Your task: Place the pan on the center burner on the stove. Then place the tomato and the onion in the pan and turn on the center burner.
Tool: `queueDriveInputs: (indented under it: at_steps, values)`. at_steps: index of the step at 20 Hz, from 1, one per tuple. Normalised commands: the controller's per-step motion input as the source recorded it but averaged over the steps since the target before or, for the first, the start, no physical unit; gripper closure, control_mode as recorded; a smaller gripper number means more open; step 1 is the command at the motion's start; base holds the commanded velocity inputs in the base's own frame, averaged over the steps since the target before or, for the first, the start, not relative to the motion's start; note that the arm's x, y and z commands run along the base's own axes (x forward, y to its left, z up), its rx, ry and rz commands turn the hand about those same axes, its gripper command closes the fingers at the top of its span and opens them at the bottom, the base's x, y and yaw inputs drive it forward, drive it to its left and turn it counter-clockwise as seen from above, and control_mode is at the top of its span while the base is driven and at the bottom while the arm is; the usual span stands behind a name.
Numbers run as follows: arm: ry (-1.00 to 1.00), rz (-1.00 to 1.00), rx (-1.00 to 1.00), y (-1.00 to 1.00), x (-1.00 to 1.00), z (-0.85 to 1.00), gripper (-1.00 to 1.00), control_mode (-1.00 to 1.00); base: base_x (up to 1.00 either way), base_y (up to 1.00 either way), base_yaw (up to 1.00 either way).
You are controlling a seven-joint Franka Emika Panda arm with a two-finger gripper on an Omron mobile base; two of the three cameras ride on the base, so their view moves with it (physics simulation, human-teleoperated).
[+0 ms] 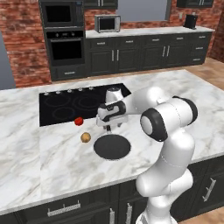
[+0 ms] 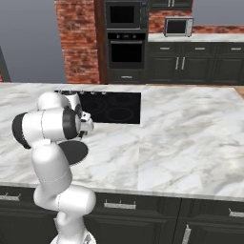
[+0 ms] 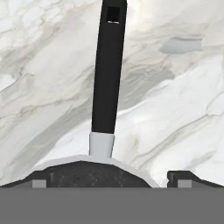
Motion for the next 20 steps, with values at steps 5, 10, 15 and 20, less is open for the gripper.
queueDriveInputs:
  at_steps: [5, 10, 15, 20]
  values:
    - [0.00, 0.00, 0.00, 0.00, 0.24, -0.19, -1.00, -1.00, 0.00, 0.00, 0.00]
    - [0.00, 0.00, 0.00, 0.00, 0.17, -0.18, -1.00, -1.00, 0.00, 0.00, 0.00]
    - [0.00, 0.00, 0.00, 0.02, 0.16, -0.16, -1.00, -1.00, 0.00, 0.00, 0.00]
    - [0.00, 0.00, 0.00, 0.08, 0.18, -0.15, -1.00, -1.00, 0.00, 0.00, 0.00]
